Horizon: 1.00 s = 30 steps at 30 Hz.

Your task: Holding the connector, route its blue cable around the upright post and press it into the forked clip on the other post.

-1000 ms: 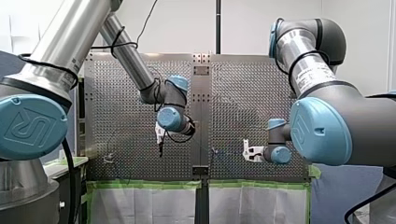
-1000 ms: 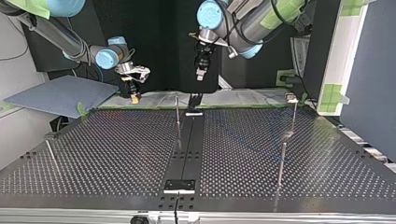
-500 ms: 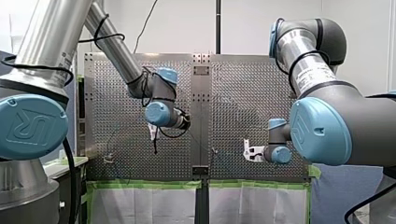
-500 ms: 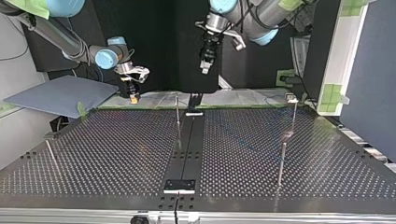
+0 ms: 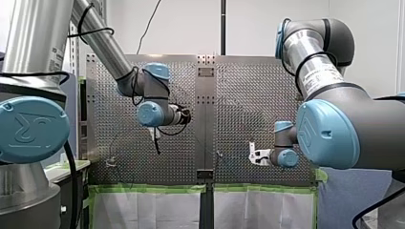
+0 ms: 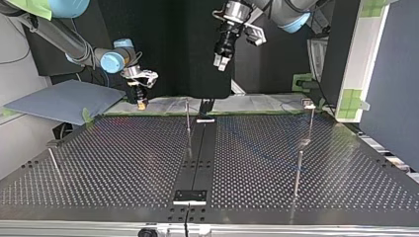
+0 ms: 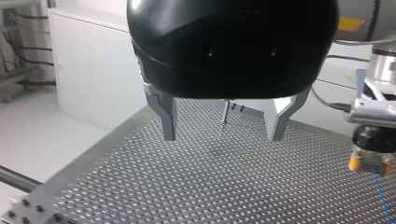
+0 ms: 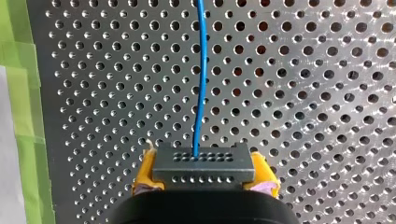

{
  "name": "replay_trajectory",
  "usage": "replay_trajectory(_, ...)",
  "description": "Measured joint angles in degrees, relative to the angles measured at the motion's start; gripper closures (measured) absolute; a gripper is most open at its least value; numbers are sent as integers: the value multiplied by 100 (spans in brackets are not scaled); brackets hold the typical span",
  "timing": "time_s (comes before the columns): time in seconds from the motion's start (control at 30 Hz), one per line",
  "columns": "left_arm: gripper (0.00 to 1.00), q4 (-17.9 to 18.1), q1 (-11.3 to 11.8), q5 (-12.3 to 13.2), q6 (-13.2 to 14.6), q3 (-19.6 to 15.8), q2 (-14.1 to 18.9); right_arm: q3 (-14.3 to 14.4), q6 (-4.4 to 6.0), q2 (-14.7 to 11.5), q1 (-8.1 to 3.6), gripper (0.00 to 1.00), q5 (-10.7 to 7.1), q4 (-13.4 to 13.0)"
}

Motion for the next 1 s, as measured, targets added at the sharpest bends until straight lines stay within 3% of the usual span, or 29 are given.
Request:
replay_trajectory(0.3,7,392,37,-61,63,-458,407,-12,-77,-13,-7,98,113,19)
replay_trajectory(0.67,7,908,100,-91,167,-998,59,-60,-391,-163,-9,98,181,321)
replay_trajectory(1.0,7,1125,110,-78,170,-1397,29,-59,-352,-588,-13,98,206,537)
